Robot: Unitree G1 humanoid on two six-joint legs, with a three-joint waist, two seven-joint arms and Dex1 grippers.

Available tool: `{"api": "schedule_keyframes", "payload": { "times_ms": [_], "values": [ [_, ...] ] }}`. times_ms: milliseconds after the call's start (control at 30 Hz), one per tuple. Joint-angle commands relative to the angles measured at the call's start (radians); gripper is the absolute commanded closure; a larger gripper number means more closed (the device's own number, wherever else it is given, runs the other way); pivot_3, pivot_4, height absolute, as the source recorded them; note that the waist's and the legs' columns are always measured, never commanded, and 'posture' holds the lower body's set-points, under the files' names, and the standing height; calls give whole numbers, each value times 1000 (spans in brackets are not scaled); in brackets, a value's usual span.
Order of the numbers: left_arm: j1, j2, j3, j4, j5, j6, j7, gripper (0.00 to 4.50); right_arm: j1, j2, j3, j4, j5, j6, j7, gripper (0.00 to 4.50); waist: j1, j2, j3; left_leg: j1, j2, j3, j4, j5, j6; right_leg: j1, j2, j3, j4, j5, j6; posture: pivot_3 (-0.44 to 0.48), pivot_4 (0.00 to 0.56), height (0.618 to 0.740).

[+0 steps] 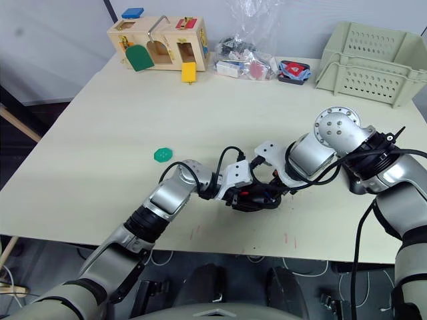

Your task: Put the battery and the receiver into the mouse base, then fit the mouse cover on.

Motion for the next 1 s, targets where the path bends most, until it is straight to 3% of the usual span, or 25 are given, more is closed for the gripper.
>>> {"api": "schedule_keyframes", "payload": {
  "times_ms": [33, 267, 400, 567, 633, 800, 833, 1000],
  "values": [
    [30, 7, -53, 25, 16, 23, -16, 1562, -37, -52, -49, -59, 17, 7, 76, 1872, 1, 0, 0, 0, 0, 0, 0, 0, 0, 0, 0, 0, 0, 0, 0, 0, 150, 740],
    [27, 18, -51, 18, 16, 22, -22, 1562, 85, -196, -226, -213, -69, -31, 234, 1872, 0, 0, 0, 0, 0, 0, -1, 0, 0, 0, 0, 0, -2, 0, 0, 0, 150, 740],
    [7, 20, -39, 45, 17, 13, -17, 1562, 315, -249, -456, -434, -159, -190, 369, 1872, 3, -1, 0, -1, 0, -1, -2, 0, 0, 0, 0, -1, -2, 0, 0, 0, 150, 740],
    [2, 31, -34, 48, 14, 16, -16, 1562, 609, -254, -638, -622, -361, -378, 516, 1872, 4, -2, -1, 0, 0, -1, -1, 0, 0, 1, 2, -1, -3, 0, 2, 0, 150, 740],
    [9, 37, -37, 36, 11, 22, -18, 1562, 719, -243, -685, -679, -442, -453, 575, 2226, 4, -3, -1, 1, 0, -1, 0, 0, 0, 1, 2, -1, -2, 0, 2, 0, 150, 740],
    [17, 46, -38, 23, 7, 31, -17, 1562, 929, -208, -738, -775, -700, -692, 763, 3843, 0, -2, -1, 1, -1, 1, 0, 0, 0, 0, 4, 2, -1, 0, 3, 0, 150, 740],
    [18, 47, -38, 22, 6, 32, -17, 1562, 970, -201, -746, -785, -747, -739, 807, 4359, 1, -2, -1, 2, -1, 1, 0, 0, 0, 0, 4, 2, -1, 0, 3, 0, 150, 740],
    [23, 50, -37, 14, 4, 37, -15, 1562, 1107, -160, -718, -741, -990, -977, 1016, 4452, 0, -2, -1, 2, 0, -1, 0, 0, 0, 1, 7, 3, -2, 0, 3, 0, 150, 740]
  ]
}}
